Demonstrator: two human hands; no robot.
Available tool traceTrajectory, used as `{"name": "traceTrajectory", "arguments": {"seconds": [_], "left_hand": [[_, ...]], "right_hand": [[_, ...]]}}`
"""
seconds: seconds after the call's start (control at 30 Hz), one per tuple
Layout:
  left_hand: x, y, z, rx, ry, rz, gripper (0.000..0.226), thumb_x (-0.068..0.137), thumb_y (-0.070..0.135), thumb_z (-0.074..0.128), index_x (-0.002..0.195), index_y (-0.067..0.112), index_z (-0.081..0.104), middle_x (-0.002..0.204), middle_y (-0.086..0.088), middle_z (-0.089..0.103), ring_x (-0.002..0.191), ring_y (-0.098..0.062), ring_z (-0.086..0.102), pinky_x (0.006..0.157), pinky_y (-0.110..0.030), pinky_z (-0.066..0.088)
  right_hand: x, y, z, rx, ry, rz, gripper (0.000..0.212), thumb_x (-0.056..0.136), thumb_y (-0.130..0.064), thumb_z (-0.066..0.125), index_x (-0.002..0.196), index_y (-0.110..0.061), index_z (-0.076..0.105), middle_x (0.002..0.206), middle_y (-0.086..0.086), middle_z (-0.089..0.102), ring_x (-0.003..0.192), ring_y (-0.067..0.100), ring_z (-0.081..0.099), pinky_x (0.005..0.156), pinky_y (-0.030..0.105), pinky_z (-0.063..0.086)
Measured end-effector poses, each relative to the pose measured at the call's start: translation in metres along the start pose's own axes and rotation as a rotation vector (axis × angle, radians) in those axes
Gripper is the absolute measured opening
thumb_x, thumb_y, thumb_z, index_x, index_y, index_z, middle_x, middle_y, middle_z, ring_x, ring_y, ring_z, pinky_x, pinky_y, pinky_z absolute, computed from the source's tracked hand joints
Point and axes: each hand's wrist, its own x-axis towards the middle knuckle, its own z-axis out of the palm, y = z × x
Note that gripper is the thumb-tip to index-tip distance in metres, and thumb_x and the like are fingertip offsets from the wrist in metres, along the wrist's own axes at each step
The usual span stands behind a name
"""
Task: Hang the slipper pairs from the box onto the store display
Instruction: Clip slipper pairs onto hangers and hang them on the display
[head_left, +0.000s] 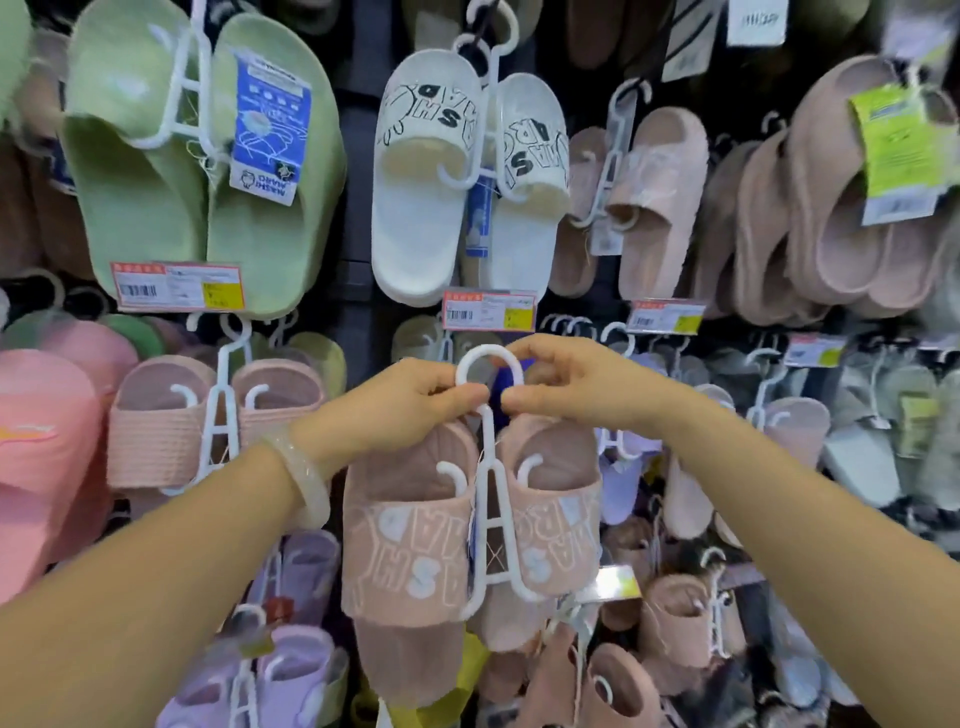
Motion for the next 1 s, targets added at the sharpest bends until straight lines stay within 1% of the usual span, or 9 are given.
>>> {"name": "traceTrajectory", "arguments": {"seconds": [0.07,0.13,0.27,0.37,0.47,0.6,0.73,0.83,1.0], "left_hand": [[0.007,0.008,0.002,-0.088,-0.014,0.025,0.02,0.092,0.027,0.055,0.092,0.013,0.068,0.093,-0.017,0.067,0.081,-0.014,0.054,0.086,-0.039,0.046],[0.013,0.017,0.005,-0.108,-0.03,0.053,0.018,0.091,0.026,0.056,0.098,0.014,0.066,0.099,-0.009,0.068,0.089,-0.016,0.059,0.09,-0.036,0.046],[0.023,0.039,0.014,-0.107,-0.043,0.094,0.012,0.09,0.029,0.056,0.082,0.025,0.063,0.081,0.01,0.062,0.076,-0.004,0.054,0.078,-0.027,0.044],[0.035,0.055,0.018,-0.06,-0.034,0.143,0.02,0.09,0.031,0.057,0.091,0.012,0.066,0.093,-0.011,0.066,0.081,-0.011,0.055,0.086,-0.042,0.047],[0.051,0.076,0.02,-0.091,0.004,0.18,0.021,0.087,0.032,0.06,0.086,0.012,0.067,0.085,-0.023,0.066,0.068,-0.015,0.051,0.067,-0.035,0.044],[0.08,0.103,0.023,-0.107,0.104,0.16,0.028,0.084,0.041,0.061,0.082,0.015,0.069,0.063,-0.014,0.06,0.058,-0.015,0.044,0.059,-0.028,0.036],[0.115,0.127,0.029,-0.124,0.182,0.109,0.034,0.086,0.043,0.058,0.084,0.01,0.069,0.076,-0.018,0.067,0.062,-0.013,0.053,0.064,-0.026,0.043],[0.148,0.151,0.033,-0.128,0.264,0.106,0.032,0.088,0.04,0.057,0.087,0.012,0.072,0.082,-0.012,0.072,0.067,-0.011,0.058,0.068,-0.025,0.048],[0.202,0.191,0.029,-0.105,0.37,0.034,0.033,0.086,0.034,0.063,0.088,0.001,0.07,0.074,-0.012,0.06,0.066,-0.019,0.05,0.067,-0.031,0.042]], "right_hand": [[-0.007,-0.001,-0.012,-0.073,-0.022,0.041,0.026,0.088,-0.027,0.061,0.113,-0.024,0.055,0.094,0.006,0.072,0.083,0.013,0.067,0.076,0.022,0.05],[-0.013,0.0,-0.018,-0.088,0.034,0.028,0.016,0.092,-0.026,0.056,0.107,-0.021,0.054,0.096,0.014,0.072,0.079,0.018,0.065,0.072,0.022,0.047],[-0.025,0.01,-0.03,-0.101,0.13,0.009,0.005,0.095,-0.027,0.051,0.099,-0.025,0.053,0.084,0.01,0.071,0.087,0.035,0.062,0.079,0.047,0.047],[-0.032,0.014,-0.048,-0.104,0.188,-0.013,0.011,0.094,-0.027,0.051,0.103,-0.022,0.054,0.074,0.004,0.069,0.067,0.022,0.057,0.068,0.039,0.044],[-0.033,0.017,-0.074,-0.088,0.216,-0.043,0.013,0.094,-0.026,0.052,0.104,-0.019,0.056,0.076,0.005,0.071,0.065,0.013,0.053,0.067,0.031,0.04],[-0.029,0.019,-0.122,-0.028,0.263,-0.077,0.013,0.092,-0.023,0.055,0.1,-0.016,0.063,0.078,-0.002,0.073,0.07,0.008,0.06,0.076,0.03,0.046],[-0.015,0.026,-0.173,0.01,0.293,-0.089,0.016,0.091,-0.022,0.057,0.083,-0.015,0.068,0.078,0.002,0.073,0.069,0.008,0.06,0.075,0.025,0.047],[0.002,0.031,-0.214,-0.028,0.314,-0.132,0.021,0.09,-0.023,0.06,0.074,-0.013,0.07,0.082,0.005,0.073,0.08,0.01,0.062,0.086,0.028,0.048],[0.026,0.034,-0.265,-0.022,0.342,-0.209,0.022,0.088,-0.021,0.062,0.069,-0.014,0.067,0.078,0.0,0.072,0.071,0.004,0.06,0.069,0.012,0.046]]}}
